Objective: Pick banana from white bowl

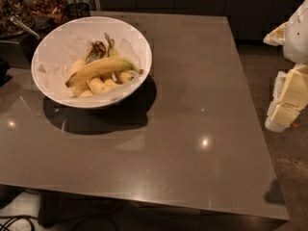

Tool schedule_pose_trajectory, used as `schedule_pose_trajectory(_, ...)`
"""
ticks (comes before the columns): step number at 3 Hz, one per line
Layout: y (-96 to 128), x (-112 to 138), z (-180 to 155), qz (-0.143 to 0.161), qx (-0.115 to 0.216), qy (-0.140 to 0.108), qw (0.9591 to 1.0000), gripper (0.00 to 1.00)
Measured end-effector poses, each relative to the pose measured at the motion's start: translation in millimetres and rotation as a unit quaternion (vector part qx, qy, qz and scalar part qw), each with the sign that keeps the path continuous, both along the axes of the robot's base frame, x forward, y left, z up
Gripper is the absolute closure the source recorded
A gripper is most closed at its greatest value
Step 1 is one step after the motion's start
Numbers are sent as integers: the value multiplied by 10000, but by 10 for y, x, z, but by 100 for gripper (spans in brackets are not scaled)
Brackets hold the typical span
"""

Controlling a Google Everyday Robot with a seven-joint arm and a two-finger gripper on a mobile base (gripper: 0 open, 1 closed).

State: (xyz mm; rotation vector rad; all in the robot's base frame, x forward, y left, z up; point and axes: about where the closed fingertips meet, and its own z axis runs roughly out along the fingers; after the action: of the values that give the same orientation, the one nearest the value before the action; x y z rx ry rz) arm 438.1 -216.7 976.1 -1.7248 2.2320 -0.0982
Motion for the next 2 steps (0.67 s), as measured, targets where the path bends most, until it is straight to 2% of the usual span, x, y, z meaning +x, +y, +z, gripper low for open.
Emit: schedule_pose_trajectory(2, 41, 24, 37, -24, -78, -14, 10000, 0)
